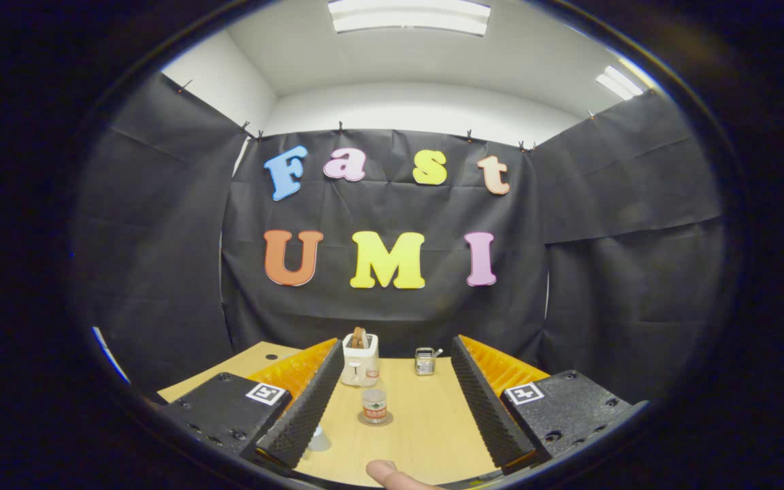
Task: Take the bottle from table, then pour the juice into the cup, finally place the bottle on the coaster
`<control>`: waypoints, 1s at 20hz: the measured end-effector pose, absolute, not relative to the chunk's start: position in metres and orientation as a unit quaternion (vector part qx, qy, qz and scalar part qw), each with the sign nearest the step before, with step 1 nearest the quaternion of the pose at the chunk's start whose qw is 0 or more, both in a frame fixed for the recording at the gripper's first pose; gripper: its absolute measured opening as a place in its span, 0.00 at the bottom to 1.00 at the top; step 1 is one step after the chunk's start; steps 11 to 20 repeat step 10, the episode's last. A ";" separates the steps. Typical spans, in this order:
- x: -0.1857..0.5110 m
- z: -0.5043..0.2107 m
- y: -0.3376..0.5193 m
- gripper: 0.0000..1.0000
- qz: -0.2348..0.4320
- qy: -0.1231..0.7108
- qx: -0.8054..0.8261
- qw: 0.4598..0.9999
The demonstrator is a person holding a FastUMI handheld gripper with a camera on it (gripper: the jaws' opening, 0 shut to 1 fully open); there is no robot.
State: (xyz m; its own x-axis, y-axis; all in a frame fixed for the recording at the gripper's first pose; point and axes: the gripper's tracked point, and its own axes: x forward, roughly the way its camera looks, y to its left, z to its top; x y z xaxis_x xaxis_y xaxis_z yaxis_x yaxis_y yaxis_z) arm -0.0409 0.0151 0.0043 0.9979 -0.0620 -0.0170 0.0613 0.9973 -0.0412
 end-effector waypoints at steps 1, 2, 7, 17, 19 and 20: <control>-0.043 0.005 0.011 1.00 -0.034 0.005 -0.025 0.999; -0.044 0.004 0.007 1.00 -0.039 0.002 -0.031 0.999; -0.044 -0.004 0.000 1.00 -0.037 0.010 -0.021 0.999; -0.041 -0.005 -0.006 1.00 -0.041 0.011 -0.015 0.999; -0.041 -0.005 -0.006 1.00 -0.041 0.011 -0.015 0.999; -0.041 -0.005 -0.006 1.00 -0.041 0.011 -0.015 0.999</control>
